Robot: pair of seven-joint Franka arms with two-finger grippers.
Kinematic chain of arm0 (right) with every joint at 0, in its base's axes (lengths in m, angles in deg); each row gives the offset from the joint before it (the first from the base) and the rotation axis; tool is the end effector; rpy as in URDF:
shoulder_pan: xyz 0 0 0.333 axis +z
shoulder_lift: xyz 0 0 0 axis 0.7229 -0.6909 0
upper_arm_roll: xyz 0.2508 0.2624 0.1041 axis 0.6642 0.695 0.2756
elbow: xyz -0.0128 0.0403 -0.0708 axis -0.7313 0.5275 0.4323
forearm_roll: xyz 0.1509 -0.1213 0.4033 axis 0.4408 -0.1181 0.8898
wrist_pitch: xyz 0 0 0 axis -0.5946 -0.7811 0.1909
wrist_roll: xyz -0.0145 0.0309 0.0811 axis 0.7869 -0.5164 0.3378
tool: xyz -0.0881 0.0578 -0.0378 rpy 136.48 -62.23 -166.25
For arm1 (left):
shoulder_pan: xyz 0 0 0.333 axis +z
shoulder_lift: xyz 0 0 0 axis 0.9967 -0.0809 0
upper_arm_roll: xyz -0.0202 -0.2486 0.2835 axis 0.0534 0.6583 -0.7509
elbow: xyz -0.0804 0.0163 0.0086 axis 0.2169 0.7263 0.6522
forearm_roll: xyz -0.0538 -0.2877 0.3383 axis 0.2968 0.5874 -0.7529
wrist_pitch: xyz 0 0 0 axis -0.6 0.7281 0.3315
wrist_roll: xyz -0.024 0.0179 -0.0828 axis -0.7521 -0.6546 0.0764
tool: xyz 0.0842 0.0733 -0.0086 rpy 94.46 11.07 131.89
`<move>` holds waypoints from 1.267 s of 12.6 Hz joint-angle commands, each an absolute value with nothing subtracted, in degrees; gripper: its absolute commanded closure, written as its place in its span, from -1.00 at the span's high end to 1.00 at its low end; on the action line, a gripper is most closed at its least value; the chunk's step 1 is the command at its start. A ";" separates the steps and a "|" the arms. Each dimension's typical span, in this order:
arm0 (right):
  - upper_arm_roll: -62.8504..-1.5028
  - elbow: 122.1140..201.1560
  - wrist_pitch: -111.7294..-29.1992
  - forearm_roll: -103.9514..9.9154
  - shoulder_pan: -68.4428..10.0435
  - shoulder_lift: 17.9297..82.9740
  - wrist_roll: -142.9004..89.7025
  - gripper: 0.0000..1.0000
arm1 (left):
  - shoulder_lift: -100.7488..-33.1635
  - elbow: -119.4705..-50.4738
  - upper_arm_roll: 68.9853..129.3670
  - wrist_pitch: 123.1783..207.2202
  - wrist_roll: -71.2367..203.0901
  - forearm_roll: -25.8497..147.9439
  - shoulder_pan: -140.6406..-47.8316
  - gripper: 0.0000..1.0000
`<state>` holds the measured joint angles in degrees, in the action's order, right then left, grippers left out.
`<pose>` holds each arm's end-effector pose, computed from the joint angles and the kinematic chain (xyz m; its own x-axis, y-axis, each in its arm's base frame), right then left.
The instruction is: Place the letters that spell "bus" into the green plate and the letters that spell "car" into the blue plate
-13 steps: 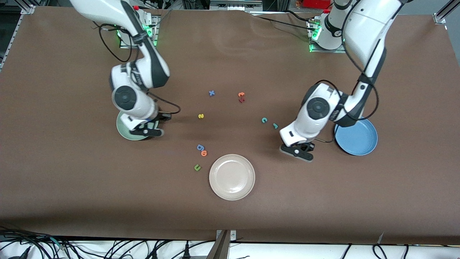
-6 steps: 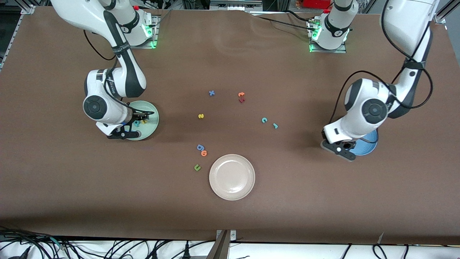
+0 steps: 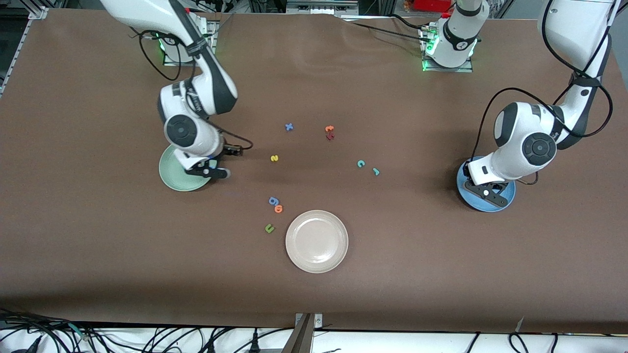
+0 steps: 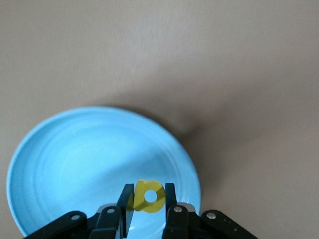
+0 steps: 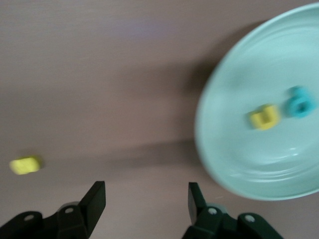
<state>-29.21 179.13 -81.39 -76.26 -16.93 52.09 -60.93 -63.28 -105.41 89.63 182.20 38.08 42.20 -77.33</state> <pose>0.5642 0.2925 0.2527 0.9672 -0.1320 -0.2172 -0.1269 -0.9912 0.0377 0.6259 -0.0025 0.2367 0.8657 -0.4795 -0.1441 -0.4842 -0.8750 0.0025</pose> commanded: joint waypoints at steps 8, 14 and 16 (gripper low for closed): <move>-24.27 179.86 -100.55 -77.10 -11.23 46.50 -77.42 0.09 | -65.77 -106.99 89.82 186.99 34.69 43.71 -73.50 0.40; -24.27 179.60 -104.96 -77.18 -10.79 43.86 -77.33 0.02 | -62.79 -106.46 91.56 183.85 37.14 44.32 -74.37 0.63; -24.27 179.60 -106.10 -77.88 -10.79 43.24 -77.33 0.00 | -61.03 -104.62 95.16 178.93 44.58 44.41 -75.68 0.59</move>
